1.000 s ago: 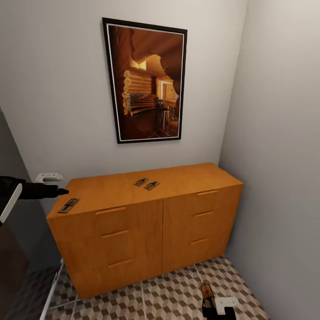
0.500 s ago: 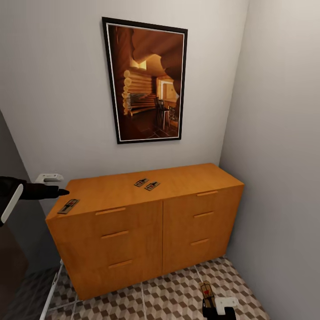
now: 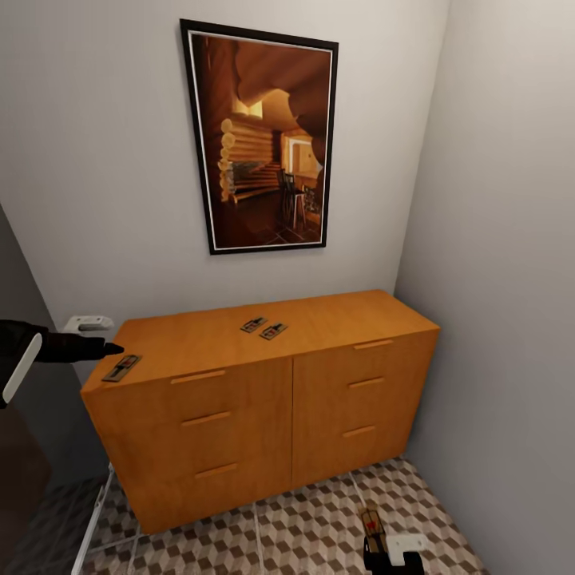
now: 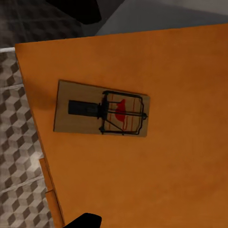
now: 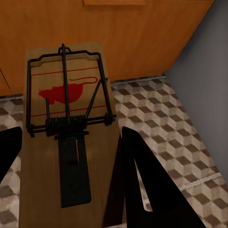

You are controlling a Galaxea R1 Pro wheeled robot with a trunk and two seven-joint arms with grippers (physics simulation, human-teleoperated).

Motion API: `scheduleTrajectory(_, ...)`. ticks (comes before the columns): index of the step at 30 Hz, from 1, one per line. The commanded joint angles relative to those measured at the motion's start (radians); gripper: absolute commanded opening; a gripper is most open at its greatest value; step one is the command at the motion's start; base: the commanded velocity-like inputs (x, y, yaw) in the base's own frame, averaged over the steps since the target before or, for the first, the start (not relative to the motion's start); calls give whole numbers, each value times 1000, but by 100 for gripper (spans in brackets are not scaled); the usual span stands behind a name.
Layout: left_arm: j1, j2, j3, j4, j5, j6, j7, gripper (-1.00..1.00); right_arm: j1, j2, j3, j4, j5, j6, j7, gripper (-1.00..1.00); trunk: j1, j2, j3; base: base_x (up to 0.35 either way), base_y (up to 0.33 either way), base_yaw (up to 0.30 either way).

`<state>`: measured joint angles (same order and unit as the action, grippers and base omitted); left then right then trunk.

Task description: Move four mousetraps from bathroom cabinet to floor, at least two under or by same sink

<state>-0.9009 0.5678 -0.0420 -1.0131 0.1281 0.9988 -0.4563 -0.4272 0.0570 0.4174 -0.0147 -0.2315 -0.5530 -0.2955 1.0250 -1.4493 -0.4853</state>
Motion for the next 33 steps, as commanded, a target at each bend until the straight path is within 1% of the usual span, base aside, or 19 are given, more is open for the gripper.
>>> scheduleTrajectory(1, -1, 1, -2, 2, 10, 5, 5, 100, -1, 0, 9, 1, -11, -4, -1, -100, 0, -1, -3, 0, 0, 0)
scheduleTrajectory(8, -1, 0, -2, 11, 10, -19, 5, 100, -1, 1, 9, 1, -11, -4, 0, -100, 0, -1, -13, 0, 0, 0)
scheduleTrajectory(20, -1, -3, -4, 26, 10, -24, 5, 100, -1, 0, 9, 1, -11, -4, 0, -100, 0, -1, -30, 0, 0, 0)
scheduleTrajectory(26, 0, -3, -28, 39, 10, -26, 5, 100, -1, 0, 9, 1, -11, -4, 0, -100, 0, -1, -39, 0, 0, 0)
scheduleTrajectory(28, 0, -4, -31, 40, 10, -26, 5, 100, -1, 0, 9, 1, -11, -4, -1, -100, 0, -1, -42, 0, 0, 0)
scheduleTrajectory(33, 0, -14, -33, 40, 10, -28, 5, 100, -1, 0, 9, 1, -11, -4, -1, -100, 0, -1, -50, 0, 0, 0)
